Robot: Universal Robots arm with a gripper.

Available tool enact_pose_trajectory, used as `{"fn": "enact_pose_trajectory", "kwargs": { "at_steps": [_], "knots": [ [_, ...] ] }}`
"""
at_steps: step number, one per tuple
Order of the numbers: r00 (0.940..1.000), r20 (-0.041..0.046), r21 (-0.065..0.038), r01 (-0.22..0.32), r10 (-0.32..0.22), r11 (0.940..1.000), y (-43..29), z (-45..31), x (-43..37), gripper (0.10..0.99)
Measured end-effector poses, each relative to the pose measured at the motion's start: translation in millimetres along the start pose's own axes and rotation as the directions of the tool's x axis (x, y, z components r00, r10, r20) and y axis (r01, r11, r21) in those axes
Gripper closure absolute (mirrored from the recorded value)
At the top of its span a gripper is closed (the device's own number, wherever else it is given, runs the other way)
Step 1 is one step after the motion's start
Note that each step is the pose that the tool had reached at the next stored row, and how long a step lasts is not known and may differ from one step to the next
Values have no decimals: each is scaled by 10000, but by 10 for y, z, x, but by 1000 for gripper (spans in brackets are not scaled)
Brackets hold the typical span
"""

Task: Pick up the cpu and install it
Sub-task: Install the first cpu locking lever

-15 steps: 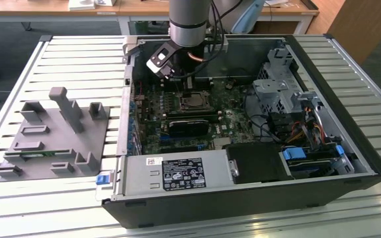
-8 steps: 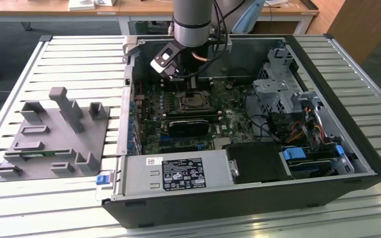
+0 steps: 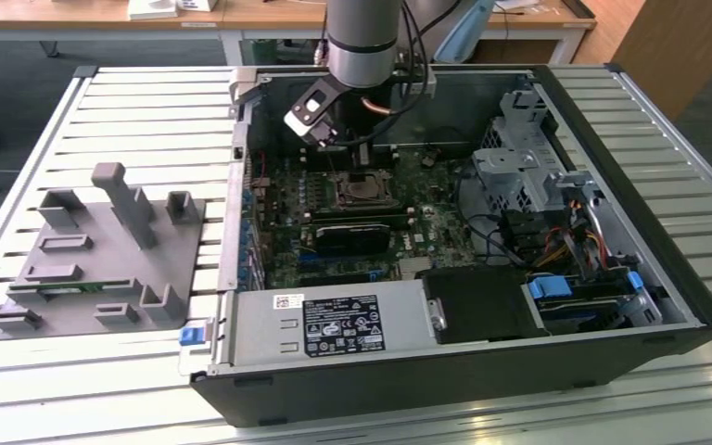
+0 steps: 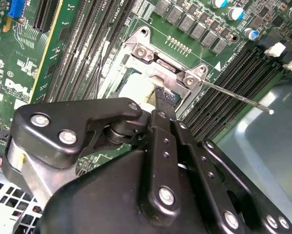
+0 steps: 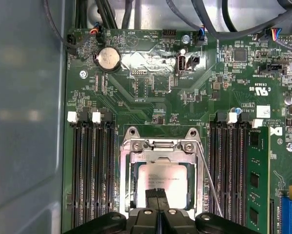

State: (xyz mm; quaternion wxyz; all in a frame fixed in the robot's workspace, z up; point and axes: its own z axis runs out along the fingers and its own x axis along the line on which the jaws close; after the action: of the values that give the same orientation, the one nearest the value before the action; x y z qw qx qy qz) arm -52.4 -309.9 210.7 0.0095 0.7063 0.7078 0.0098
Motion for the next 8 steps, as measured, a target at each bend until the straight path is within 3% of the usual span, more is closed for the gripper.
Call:
{"fn": "enact_pose_trajectory", "kwargs": {
  "at_steps": [4, 8],
  "knots": [
    [10000, 0, 0, 0, 0, 10000, 1, -22, 0, 980],
    [10000, 0, 0, 0, 0, 10000, 3, -97, 0, 980]
  ]
}}
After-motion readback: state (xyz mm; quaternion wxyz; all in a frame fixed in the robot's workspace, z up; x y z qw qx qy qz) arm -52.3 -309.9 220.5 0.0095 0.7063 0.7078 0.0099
